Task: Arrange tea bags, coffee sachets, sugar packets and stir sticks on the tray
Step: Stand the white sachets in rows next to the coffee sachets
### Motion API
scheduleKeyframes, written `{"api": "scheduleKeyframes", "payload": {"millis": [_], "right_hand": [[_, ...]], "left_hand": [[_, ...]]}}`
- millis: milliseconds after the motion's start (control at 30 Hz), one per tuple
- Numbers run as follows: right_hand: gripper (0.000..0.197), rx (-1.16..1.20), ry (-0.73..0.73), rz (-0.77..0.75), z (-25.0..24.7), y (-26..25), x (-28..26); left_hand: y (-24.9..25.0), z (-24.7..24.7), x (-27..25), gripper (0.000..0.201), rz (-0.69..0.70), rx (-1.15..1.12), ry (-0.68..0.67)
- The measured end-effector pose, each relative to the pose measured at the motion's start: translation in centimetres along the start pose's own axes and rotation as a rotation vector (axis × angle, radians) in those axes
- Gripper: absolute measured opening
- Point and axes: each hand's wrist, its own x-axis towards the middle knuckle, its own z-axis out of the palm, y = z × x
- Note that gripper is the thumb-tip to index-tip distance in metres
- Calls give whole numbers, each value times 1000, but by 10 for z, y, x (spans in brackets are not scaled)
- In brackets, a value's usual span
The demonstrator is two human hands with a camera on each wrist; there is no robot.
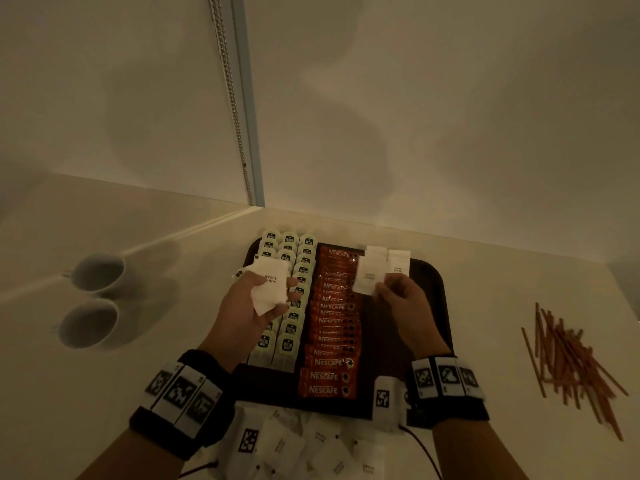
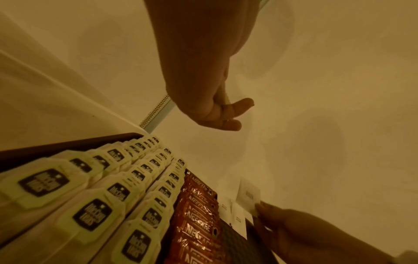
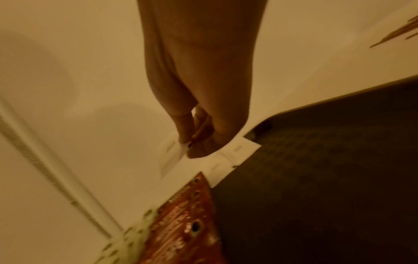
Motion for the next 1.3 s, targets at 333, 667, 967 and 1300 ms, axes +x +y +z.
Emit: {"api": "scheduleKeyframes", "payload": {"millis": [333,667,967,1300], "right_hand": [[22,-405,270,80,-18,44,71],[26,-469,370,36,-6,45,82],[21,-473,380,-62,9,29,68],[18,-297,-415,-237,71,-33,-14]], "left_hand": [[-5,-4,8,28,-18,-35,47],[-5,-7,9,31,-36,-34,61],[-5,-1,10,21,-24,-4,112],[-16,2,8,19,93,355,39]]}}
